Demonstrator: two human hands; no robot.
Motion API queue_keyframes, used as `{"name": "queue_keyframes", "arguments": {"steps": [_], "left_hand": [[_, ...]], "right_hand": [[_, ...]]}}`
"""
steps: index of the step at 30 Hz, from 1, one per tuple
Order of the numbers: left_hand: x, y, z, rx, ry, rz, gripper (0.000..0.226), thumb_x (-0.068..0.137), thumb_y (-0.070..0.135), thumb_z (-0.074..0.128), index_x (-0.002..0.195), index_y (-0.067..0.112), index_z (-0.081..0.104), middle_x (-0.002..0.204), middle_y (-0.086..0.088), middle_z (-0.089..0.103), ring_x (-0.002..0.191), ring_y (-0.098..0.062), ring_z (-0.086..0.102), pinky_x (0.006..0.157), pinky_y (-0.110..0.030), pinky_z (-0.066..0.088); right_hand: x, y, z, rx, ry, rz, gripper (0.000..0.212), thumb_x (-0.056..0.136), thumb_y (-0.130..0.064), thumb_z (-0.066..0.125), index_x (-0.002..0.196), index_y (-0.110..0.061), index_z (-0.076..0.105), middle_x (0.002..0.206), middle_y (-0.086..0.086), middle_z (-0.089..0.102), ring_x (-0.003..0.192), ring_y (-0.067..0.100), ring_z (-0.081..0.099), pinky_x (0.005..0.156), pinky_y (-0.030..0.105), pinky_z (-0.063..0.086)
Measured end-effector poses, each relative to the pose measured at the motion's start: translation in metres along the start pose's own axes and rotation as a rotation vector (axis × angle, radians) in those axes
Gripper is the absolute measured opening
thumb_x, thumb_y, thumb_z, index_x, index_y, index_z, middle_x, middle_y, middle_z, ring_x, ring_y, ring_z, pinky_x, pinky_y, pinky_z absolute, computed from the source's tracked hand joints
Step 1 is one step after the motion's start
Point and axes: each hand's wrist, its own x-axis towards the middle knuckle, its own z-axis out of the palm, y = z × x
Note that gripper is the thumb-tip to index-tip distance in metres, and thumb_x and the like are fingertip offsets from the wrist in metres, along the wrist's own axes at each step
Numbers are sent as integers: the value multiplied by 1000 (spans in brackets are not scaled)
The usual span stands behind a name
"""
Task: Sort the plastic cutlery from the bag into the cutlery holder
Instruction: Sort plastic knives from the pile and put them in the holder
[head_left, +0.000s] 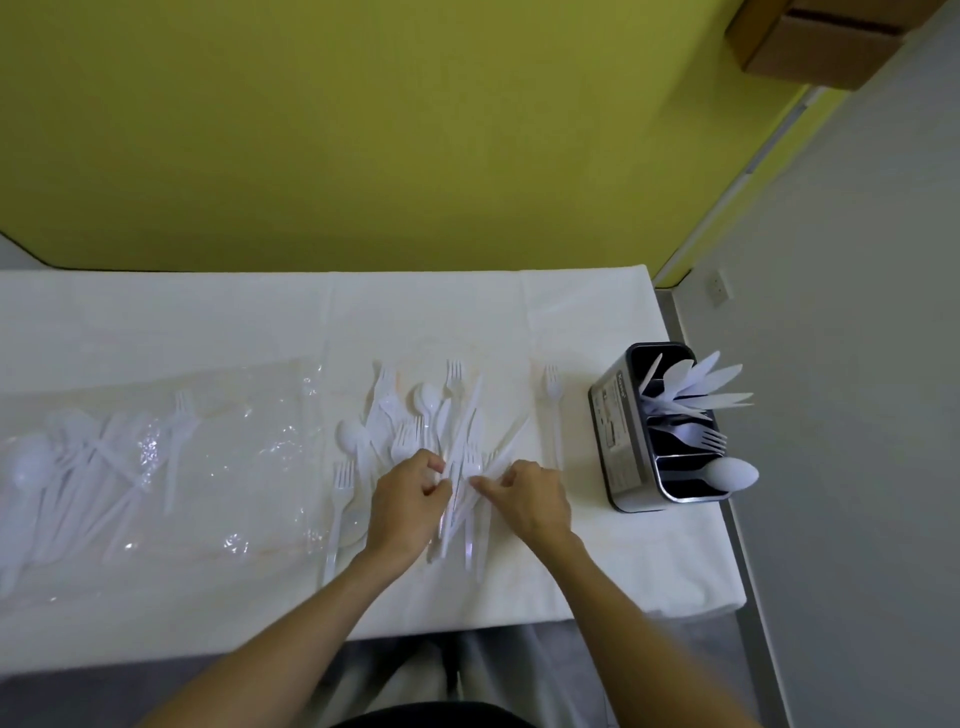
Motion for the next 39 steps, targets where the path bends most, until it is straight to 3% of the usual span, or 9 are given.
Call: {"name": "queue_keyframes", "arguments": {"steps": [5,9,13,21,25,28,31,36,39], "left_hand": [[-3,2,-6,-43,0,-32,6,86,18,64,88,21,59,61,-7,62,61,-24,61,59,-30,51],[0,7,-3,-105,12,-96,7,85,17,64,82,18,59,63,-7,61,57,-15,55,56,-23,44],[4,13,6,-133,-41,-147,13,82,13,65,73,18,57,68,-3,68,67,-18,66,66,-27,53],[1,16,17,39,-37,-192,5,78,6,62,81,2,64,78,-11,68,68,-22,60,59,-31,46],[1,11,12,74,-4,-171,3,79,7,62,81,5,63,76,-8,68,72,-24,65,65,-33,51],[-1,7,11,73,-23,-156,2,79,6,61,81,7,62,75,-7,68,73,-23,65,70,-35,52],[-3,4,10,71,-23,-141,3,80,7,61,81,8,63,75,-5,68,74,-21,64,73,-36,54],[-8,3,7,-9,30,-122,4,81,12,61,82,15,60,72,1,65,69,-13,61,61,-23,47],[-9,-2,4,-31,104,-132,6,83,16,63,82,18,58,71,3,63,66,-12,60,62,-27,51]], "right_hand": [[16,-3,-14,193,16,55,32,88,-29,62,64,-10,55,62,10,62,62,27,65,67,36,57],[22,3,-26,285,60,93,15,90,-21,60,88,-6,61,85,13,70,79,29,68,64,31,52],[21,8,-34,445,97,145,16,82,-12,64,96,-11,56,88,5,63,81,28,65,75,42,59],[-2,-2,-23,371,-147,-14,24,82,-18,74,76,-3,56,68,4,62,53,17,67,53,28,56],[-10,-6,-16,300,-150,-76,43,82,-18,76,54,-20,44,53,-6,52,51,20,65,39,12,39],[-4,-4,-19,244,-48,-65,37,86,-20,72,57,-25,49,60,-5,58,55,20,67,45,15,44],[4,-1,-29,194,59,-13,35,84,-20,71,58,-25,49,67,2,62,67,27,69,62,36,58],[4,-17,-28,275,60,30,18,84,-17,73,74,-5,63,74,12,70,51,17,67,39,14,43],[-2,-32,-9,268,-24,65,29,81,-19,77,64,-6,56,61,9,65,48,16,66,46,19,49]]}}
